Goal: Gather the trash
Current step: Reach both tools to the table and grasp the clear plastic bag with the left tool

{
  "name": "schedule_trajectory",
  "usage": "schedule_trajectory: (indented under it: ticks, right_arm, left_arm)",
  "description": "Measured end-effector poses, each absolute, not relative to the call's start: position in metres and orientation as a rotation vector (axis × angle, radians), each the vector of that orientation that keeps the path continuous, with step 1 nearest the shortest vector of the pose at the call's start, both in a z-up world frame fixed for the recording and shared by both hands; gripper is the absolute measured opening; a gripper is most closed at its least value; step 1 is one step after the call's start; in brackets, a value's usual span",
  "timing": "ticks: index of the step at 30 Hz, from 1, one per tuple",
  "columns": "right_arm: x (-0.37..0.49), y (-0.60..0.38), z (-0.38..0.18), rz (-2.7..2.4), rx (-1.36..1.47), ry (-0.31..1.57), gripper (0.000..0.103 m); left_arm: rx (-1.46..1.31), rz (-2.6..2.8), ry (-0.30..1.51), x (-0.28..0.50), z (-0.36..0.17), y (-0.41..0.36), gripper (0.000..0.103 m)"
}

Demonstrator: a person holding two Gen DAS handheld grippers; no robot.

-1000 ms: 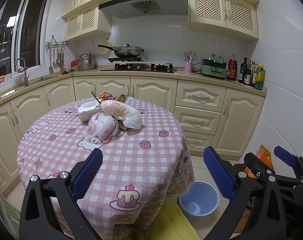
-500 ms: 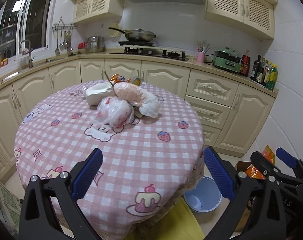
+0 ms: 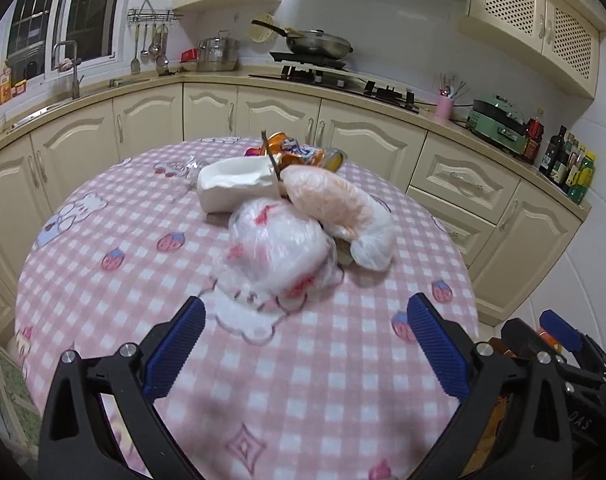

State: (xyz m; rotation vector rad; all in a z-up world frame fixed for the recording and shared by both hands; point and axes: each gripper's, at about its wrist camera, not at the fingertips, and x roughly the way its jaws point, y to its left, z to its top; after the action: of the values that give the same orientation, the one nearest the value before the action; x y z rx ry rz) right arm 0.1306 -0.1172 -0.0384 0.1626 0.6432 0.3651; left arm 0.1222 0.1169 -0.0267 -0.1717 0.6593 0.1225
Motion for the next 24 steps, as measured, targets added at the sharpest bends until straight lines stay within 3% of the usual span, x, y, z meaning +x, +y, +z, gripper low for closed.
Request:
schedule_trajectory:
  ticks: [18,19,20,21,24]
  right_arm:
    - [0.212,-0.067,-0.032,0.471,0.099,0.719,0.098]
    - [0.214,-0.063,-0.031,0.482,0.097,0.717,0.098]
    - [0.217,-0.059,-0.031,0.493,0.092,0.718,0.098]
    - [0.219,-0.056,-0.031,0.500,0.086,0.719,0.098]
    - [0.224,-0.042,-0.029,0.542,0.064,0.728,0.098]
  left_arm:
    - [-0.230,0.128,0.899,0.226,-0.058,0.158,0.098]
    - [-0.232,0.131,0.908,0.227,-0.060,0.159,0.096]
    - [-0.235,0.133,0.913,0.228,-0.061,0.161,0.080]
    - [-0.239,0.140,0.928,0.228,-0.064,0.162,0.070]
    - [-0.235,0.153,0.898,0.224,-0.062,0.165,0.064]
